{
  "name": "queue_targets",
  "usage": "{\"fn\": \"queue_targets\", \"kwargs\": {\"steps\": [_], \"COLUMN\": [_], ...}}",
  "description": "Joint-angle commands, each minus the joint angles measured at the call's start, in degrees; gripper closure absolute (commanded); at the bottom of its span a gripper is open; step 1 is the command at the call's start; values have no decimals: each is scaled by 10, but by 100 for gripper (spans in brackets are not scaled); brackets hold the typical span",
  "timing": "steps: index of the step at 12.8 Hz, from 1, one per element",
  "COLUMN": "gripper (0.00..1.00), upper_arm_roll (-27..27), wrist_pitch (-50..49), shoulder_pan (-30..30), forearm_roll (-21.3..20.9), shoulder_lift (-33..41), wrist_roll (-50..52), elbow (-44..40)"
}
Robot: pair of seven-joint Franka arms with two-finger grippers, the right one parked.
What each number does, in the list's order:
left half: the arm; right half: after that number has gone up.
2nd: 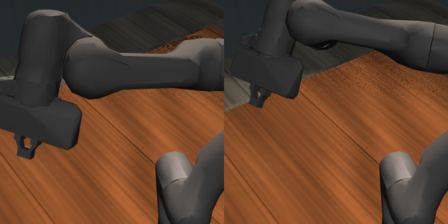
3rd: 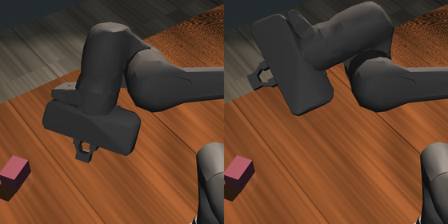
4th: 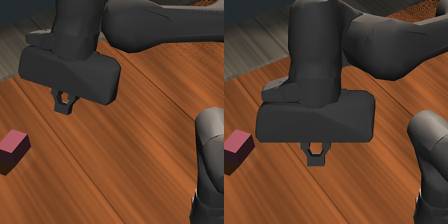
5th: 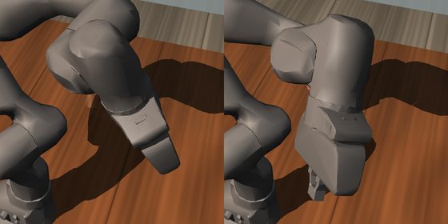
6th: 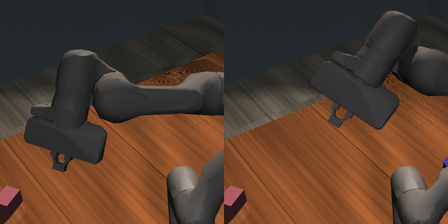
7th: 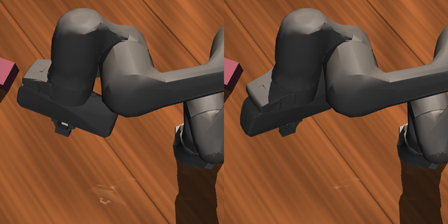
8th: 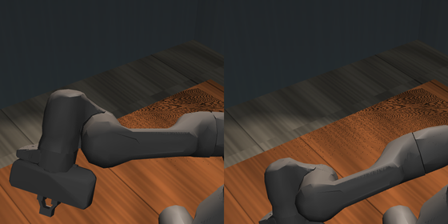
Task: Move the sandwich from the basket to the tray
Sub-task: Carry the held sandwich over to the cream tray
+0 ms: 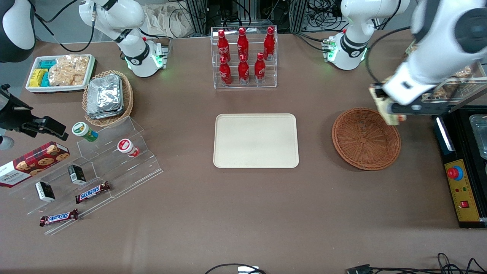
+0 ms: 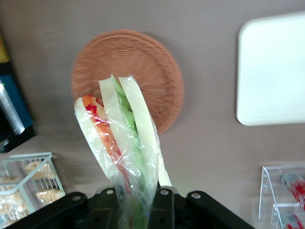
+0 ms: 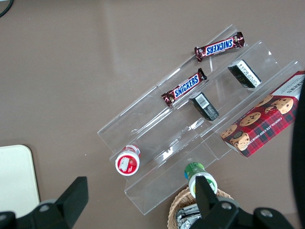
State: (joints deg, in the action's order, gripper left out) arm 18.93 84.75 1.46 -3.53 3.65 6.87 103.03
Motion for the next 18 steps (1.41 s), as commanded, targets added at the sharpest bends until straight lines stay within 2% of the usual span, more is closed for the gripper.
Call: {"fn": "queue_targets", "kwargs": {"steps": [1,3,5,9,10,11,13,15,18], "gripper": [100,100,100,100,100,100,100,100,100], "upper_arm_roll": [82,130,151,180,181,175,174,174,172], "wrist_pitch": [3,2,11,115,149,180,220,247,286], "shoulder_pan": [1,1,0,0,-11,-46,-79,-103,-102], "forearm_roll": [-6,-10,-9,-13,-30,-59,-121,-185,-197], "shoulder_lift": [-54,-119,-166,-248,-263,-275,-327,-373,-401], "wrist_roll": [-4,3,15,91,95,114,209,258,264], "elbow": [-26,-70,-96,-76,-59,-45,-37,-38,-34]}}
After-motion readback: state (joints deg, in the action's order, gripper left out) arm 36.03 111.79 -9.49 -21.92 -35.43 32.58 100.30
